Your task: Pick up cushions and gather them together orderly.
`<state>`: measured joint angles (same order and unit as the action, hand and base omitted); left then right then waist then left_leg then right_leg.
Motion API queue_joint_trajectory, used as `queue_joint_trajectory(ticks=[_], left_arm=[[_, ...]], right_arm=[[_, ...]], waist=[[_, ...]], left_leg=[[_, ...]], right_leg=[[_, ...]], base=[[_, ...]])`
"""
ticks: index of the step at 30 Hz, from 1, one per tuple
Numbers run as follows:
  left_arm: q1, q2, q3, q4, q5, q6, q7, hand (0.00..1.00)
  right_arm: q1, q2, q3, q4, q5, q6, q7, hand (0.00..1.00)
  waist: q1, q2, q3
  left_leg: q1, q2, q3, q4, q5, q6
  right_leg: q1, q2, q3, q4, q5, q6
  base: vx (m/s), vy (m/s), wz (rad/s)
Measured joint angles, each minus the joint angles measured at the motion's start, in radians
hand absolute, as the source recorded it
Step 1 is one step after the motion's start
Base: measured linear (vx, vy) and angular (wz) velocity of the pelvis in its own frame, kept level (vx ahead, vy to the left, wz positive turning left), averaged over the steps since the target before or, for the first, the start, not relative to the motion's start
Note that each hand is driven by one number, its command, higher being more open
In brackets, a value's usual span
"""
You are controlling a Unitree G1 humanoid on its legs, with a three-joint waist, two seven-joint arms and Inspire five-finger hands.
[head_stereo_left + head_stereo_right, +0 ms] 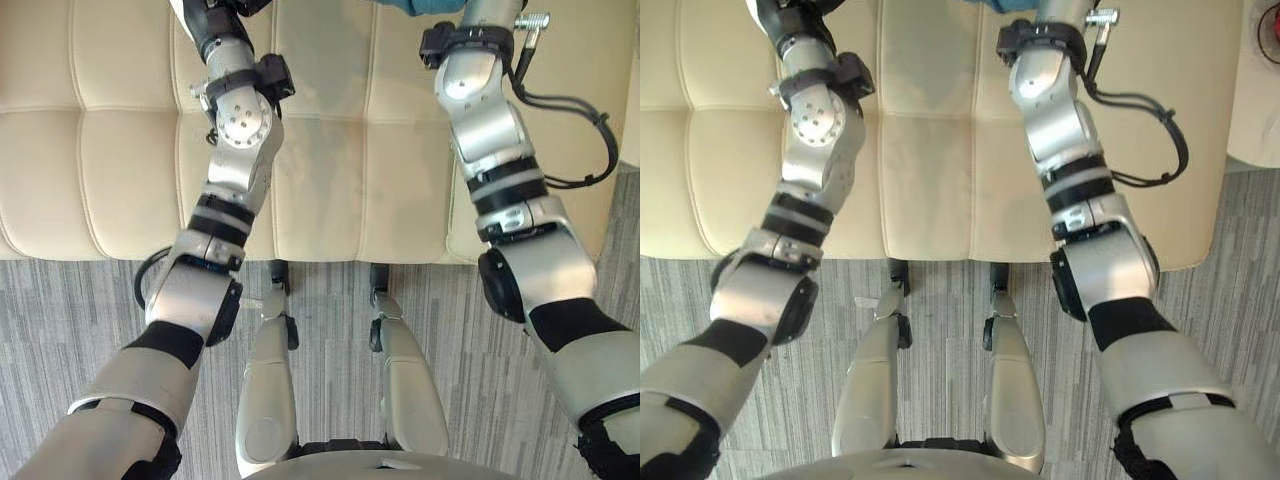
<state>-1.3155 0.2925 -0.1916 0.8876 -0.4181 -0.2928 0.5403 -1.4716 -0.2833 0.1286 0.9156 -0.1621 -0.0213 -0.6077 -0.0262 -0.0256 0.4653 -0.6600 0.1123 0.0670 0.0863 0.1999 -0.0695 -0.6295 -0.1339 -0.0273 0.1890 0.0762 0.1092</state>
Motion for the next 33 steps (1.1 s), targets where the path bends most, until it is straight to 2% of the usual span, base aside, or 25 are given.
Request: queue_joint_trajectory(ticks=[5, 7, 10, 12, 17, 22, 27, 30, 33], left_arm=[[-0.048, 0.037, -0.042, 0.247, -0.062, 0.075, -0.12, 1.0], [-0.047, 0.04, -0.033, 0.288, -0.063, 0.111, -0.152, 1.0], [-0.046, 0.032, -0.015, 0.284, -0.062, 0.13, -0.174, 1.0], [-0.038, 0.0, 0.024, 0.268, -0.059, 0.13, -0.177, 1.0], [0.048, -0.026, 0.065, 0.156, -0.04, 0.126, -0.181, 1.0], [0.098, -0.048, 0.128, 0.118, -0.011, 0.126, -0.183, 1.0], [0.133, -0.041, 0.175, 0.077, -0.001, 0.127, -0.192, 1.0], [0.167, -0.013, 0.193, 0.024, -0.001, 0.127, -0.198, 1.0], [0.196, 0.022, 0.252, -0.026, -0.002, 0.125, -0.199, 1.0]], right_arm=[[-0.054, -0.001, -0.054, 0.225, 0.182, 0.002, 0.075, 1.0], [-0.054, 0.003, -0.076, 0.266, 0.257, 0.003, 0.112, 1.0], [-0.035, 0.023, -0.067, 0.269, 0.3, 0.003, 0.146, 1.0], [0.026, 0.046, -0.067, 0.22, 0.322, -0.003, 0.154, 1.0], [0.161, 0.079, -0.063, 0.07, 0.322, -0.035, 0.151, 1.0], [0.275, 0.117, -0.071, -0.031, 0.321, -0.038, 0.139, 1.0], [0.364, 0.127, -0.135, -0.171, 0.321, -0.039, 0.137, 1.0], [0.414, 0.124, -0.193, -0.252, 0.321, -0.041, 0.132, 1.0], [0.475, 0.101, -0.25, -0.335, 0.322, -0.057, 0.123, 1.0]], waist=[[-0.001, 0.0, 0.014], [0.002, 0.0, 0.024], [0.007, 0.0, 0.029], [0.018, 0.0, 0.029], [0.02, 0.0, 0.029], [0.023, 0.0, 0.029], [0.031, 0.0, 0.029], [0.035, 0.0, 0.029], [0.041, 0.0, 0.029]], left_leg=[[-0.036, -0.007, -0.017, -0.025, 0.029, 0.006], [-0.047, -0.007, -0.022, -0.045, 0.045, 0.002], [-0.047, -0.007, -0.02, -0.085, 0.067, -0.003], [-0.042, -0.003, -0.016, -0.086, 0.067, -0.003], [-0.031, 0.005, -0.008, -0.086, 0.067, -0.004], [-0.018, 0.012, -0.006, -0.086, 0.065, -0.007], [-0.014, 0.022, -0.007, -0.088, 0.071, -0.015], [0.001, 0.022, -0.006, -0.088, 0.072, -0.016], [0.015, 0.023, -0.006, -0.088, 0.073, -0.018]], right_leg=[[-0.024, -0.004, -0.017, -0.027, 0.025, 0.002], [-0.033, -0.002, -0.022, -0.044, 0.036, 0.003], [-0.052, -0.001, -0.022, -0.046, 0.039, 0.004], [-0.051, 0.0, -0.021, -0.041, 0.039, 0.003], [-0.049, 0.002, -0.021, -0.026, 0.036, 0.0], [-0.049, 0.008, -0.022, 0.003, 0.022, -0.011], [-0.049, 0.019, -0.026, 0.013, 0.018, -0.016], [-0.049, 0.018, -0.026, 0.044, -0.001, -0.019], [-0.049, 0.018, -0.026, 0.076, -0.019, -0.024]], base=[[0.06, 0.016, 0.08], [0.09, 0.015, 0.06], [0.09, 0.011, 0.0], [0.13, 0.015, -0.04], [0.1, 0.015, -0.03], [0.06, 0.01, -0.01], [0.06, -0.004, -0.01], [0.07, -0.004, 0.02], [0.07, -0.03, 0.02]])
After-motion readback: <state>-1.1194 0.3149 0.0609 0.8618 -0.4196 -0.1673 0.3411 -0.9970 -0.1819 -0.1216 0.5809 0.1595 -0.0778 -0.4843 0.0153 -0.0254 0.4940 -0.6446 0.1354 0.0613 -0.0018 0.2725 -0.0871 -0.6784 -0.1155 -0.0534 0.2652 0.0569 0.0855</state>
